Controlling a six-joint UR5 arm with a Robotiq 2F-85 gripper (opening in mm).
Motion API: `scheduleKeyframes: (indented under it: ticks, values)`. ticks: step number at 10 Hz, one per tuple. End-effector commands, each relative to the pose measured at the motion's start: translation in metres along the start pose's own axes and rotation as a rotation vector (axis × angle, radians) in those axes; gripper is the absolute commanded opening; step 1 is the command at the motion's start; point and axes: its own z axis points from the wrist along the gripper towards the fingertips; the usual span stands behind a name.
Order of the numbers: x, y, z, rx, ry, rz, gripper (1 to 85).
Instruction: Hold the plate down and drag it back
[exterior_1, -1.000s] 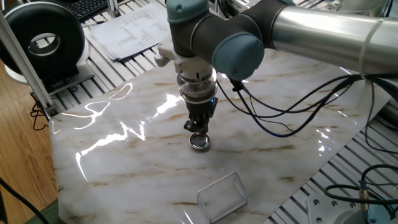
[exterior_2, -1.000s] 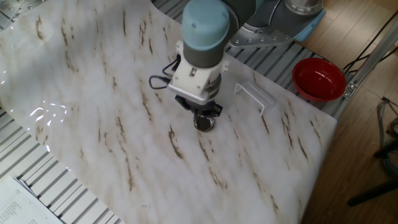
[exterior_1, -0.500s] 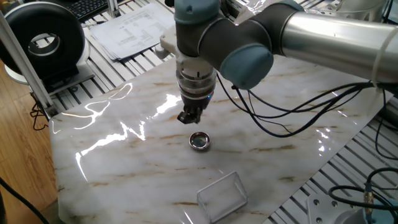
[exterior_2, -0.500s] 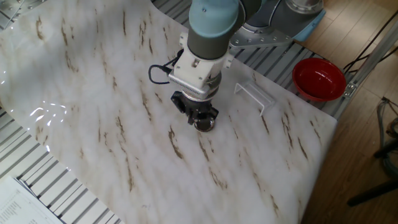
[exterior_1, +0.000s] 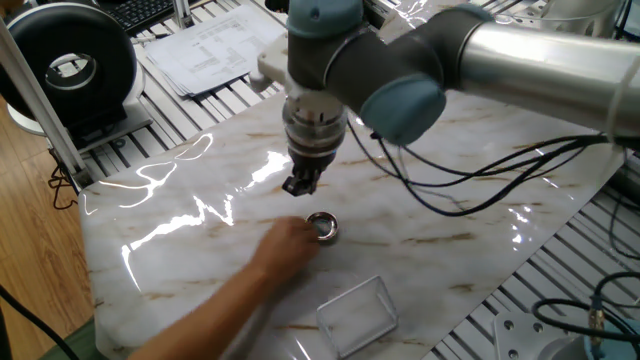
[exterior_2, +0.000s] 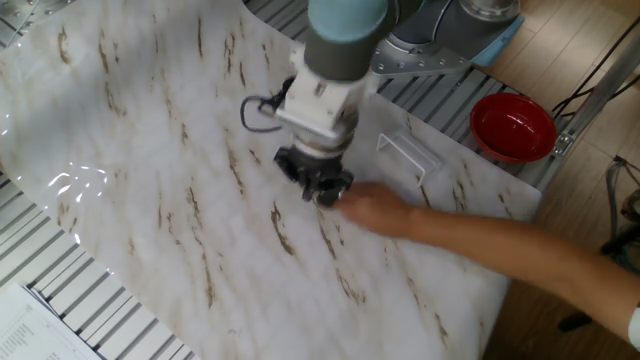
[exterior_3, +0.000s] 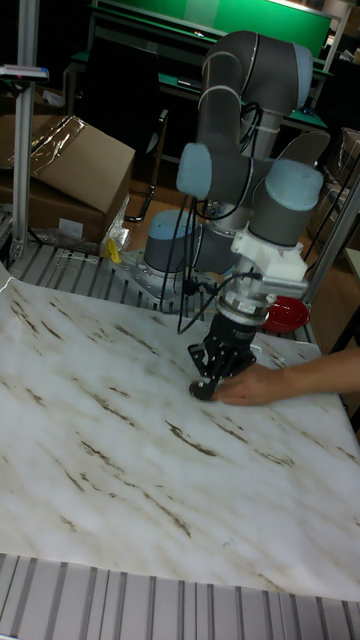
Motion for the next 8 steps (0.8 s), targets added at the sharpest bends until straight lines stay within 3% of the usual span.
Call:
scheduleKeyframes:
  ticks: [1,3,5,6,7,8]
  values:
    - [0.032,0.024,-0.061,-0.049,0.036,0.023,11.0]
    - [0.032,0.035,-0.079,-0.037,0.047,0.036,19.3]
    - [0.025,0.050,-0.093,-0.029,0.051,0.063,20.0]
    - [0.032,0.052,-0.089,-0.038,0.093,0.077,14.3]
    - [0.035,0.054,-0.073,-0.062,0.122,0.090,2.3]
    - [0.035,0.057,-0.059,-0.096,0.134,0.090,2.3]
